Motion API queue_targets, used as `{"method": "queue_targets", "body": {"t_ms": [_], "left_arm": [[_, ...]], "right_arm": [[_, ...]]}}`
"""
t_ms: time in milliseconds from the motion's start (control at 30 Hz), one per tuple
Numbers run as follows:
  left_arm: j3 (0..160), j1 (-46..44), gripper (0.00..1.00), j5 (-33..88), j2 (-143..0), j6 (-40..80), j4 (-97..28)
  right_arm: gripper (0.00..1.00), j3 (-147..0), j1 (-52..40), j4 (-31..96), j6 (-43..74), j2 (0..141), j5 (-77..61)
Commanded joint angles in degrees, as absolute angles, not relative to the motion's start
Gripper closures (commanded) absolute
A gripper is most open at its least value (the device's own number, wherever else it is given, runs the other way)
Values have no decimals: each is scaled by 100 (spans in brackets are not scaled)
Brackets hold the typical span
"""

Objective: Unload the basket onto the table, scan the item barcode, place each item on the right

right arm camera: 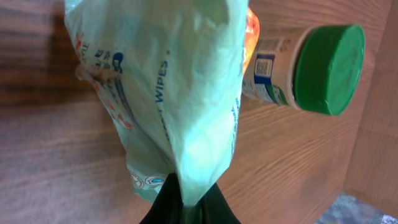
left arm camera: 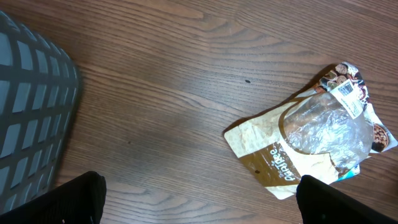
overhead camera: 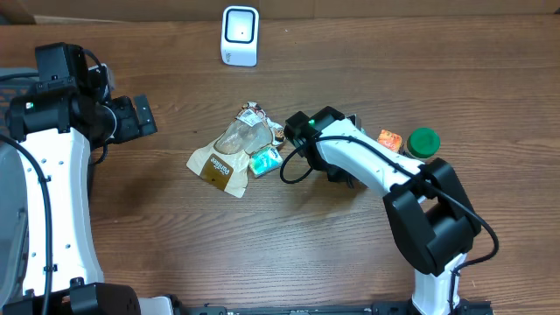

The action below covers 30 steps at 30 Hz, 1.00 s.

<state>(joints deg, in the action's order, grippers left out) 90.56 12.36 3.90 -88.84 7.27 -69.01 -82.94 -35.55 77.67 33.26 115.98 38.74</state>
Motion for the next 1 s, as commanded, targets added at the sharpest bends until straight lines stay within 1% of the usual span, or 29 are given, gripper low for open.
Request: {"method": "queue_targets", "body": {"t_ms": [0, 67, 133, 233, 533, 733, 900, 967], "left_arm": [[9089, 1199, 0, 405, -8849, 659, -6897], [9089, 1199, 0, 408, -8849, 659, -6897], [9089, 1199, 0, 408, -8849, 659, -6897], [9089, 1199, 0, 405, -8849, 659, -6897], [9089, 1199, 0, 408, -8849, 659, -6897], [9089, 1199, 1, 408, -8849, 659, -6897], [9089, 1199, 1, 405, -8849, 659, -6897], [9089, 1199, 0, 408, -8849, 659, -6897]], "right_arm": [[96, -8366, -3594, 7634, 3409, 11607, 4091], [96, -8366, -3642, 7575, 3402, 11609, 4058], [88, -8366, -3704, 7446, 3079, 11609, 3839], [83, -8366, -3706, 7299, 2735, 11609, 3402], [80, -8366, -3715, 7057, 2648, 11609, 2375], [80, -8412, -3721, 7083, 2650, 11607, 2342], [76, -8499, -3883, 7076, 2644, 11607, 2342], [76, -8576, -3955, 7087, 2646, 11607, 2342]]}}
